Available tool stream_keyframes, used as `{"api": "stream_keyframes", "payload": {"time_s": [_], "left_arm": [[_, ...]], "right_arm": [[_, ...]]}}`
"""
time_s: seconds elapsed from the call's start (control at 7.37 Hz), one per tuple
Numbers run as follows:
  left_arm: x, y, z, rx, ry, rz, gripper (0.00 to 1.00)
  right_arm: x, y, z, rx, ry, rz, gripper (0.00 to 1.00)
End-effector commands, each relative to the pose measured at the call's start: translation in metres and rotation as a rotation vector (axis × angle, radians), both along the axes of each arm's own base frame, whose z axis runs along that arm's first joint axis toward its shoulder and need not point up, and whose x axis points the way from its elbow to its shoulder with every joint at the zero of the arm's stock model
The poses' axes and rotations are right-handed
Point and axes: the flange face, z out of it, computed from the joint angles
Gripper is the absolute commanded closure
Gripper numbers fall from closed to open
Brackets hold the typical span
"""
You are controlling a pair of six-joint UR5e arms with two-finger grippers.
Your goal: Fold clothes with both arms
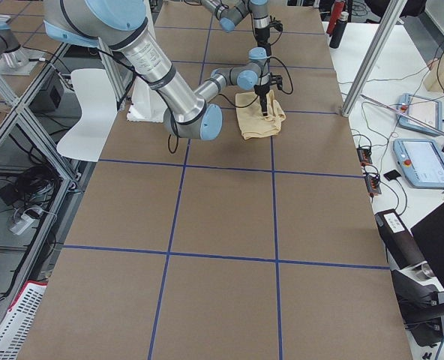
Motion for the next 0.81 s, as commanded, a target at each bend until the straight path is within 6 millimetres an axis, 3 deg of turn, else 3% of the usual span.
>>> {"api": "stream_keyframes", "payload": {"time_s": [0.0,0.54,0.68], "left_arm": [[0.000,0.000,-0.001,0.003,0.003,0.000,0.01],[-0.008,0.004,-0.012,0.016,0.020,-0.003,0.01],[-0.009,0.004,-0.010,0.016,0.018,-0.004,0.01]], "right_arm": [[-0.005,-0.020,0.005,0.016,-0.018,0.013,0.00],[-0.004,-0.056,-0.016,0.116,-0.090,0.023,0.00],[-0.001,-0.060,-0.033,0.171,-0.114,0.011,0.00]]}}
